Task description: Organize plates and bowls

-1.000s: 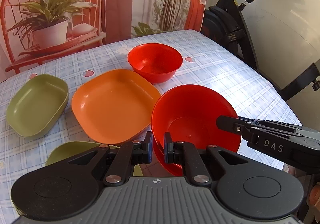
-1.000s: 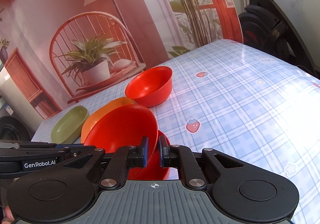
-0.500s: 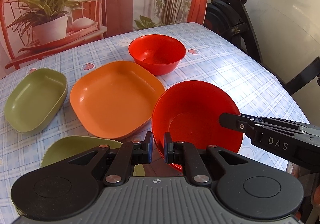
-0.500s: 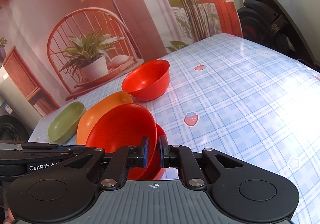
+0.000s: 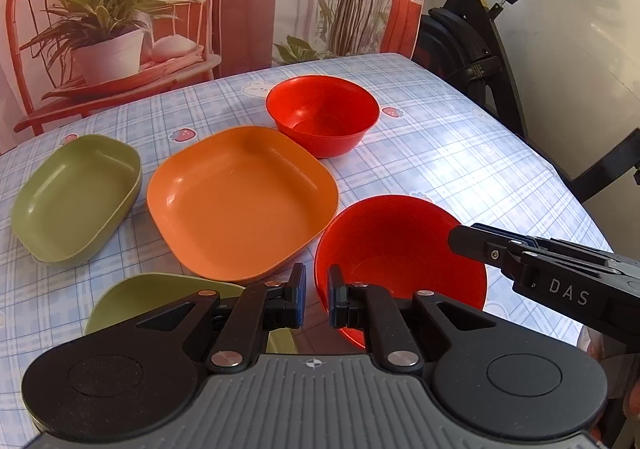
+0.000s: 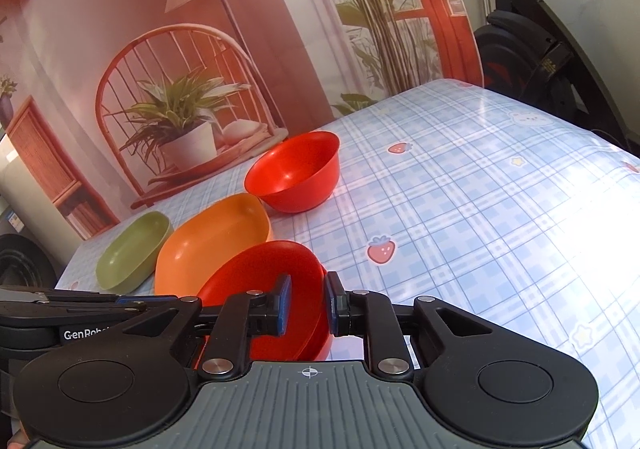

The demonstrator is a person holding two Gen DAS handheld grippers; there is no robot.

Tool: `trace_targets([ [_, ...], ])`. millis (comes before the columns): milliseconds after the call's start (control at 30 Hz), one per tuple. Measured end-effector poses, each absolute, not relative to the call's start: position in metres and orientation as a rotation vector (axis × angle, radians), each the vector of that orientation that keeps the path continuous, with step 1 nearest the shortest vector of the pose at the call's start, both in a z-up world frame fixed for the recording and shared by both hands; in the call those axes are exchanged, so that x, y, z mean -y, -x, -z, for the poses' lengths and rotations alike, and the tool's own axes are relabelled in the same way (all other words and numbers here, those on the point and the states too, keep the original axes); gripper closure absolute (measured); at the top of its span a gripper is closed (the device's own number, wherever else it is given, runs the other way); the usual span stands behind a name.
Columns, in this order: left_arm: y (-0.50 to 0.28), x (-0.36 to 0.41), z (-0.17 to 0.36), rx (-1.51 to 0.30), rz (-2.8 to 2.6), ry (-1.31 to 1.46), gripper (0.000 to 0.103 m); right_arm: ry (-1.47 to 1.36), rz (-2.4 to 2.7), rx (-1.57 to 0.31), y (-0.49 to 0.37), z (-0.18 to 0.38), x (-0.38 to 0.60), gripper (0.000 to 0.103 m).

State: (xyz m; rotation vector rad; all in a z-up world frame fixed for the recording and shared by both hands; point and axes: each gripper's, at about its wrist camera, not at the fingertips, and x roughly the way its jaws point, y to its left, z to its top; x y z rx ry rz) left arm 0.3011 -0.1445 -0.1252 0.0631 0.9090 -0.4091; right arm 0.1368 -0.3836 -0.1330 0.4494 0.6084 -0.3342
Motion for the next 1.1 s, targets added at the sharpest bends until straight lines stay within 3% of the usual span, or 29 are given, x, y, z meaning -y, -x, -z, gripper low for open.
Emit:
trace_targets([
  [367,-0.323,0.125,0.074,-0.736,0.394,0.077,0.090,-0.409,0.323,-0.524,-0.137,0.110,0.393,0.085],
  [500,-0.338,0.126,0.067,-0.688,0.361,0.108,0.070,-0.357,0.312,-0.509,-0.145,0.104,0.400,0.085],
  [533,-0.343,0.128,0.065,-0.684,0.353,0.115,0.069,-0.343,0.312,-0.511,-0.149,0.103,0.403,0.085],
  [1100,-0.435,0.160,0.114,-0.763,0.342,0.131,0.069,-0.390,0.227,-0.498,-0.239,0.134,0.478,0.082],
])
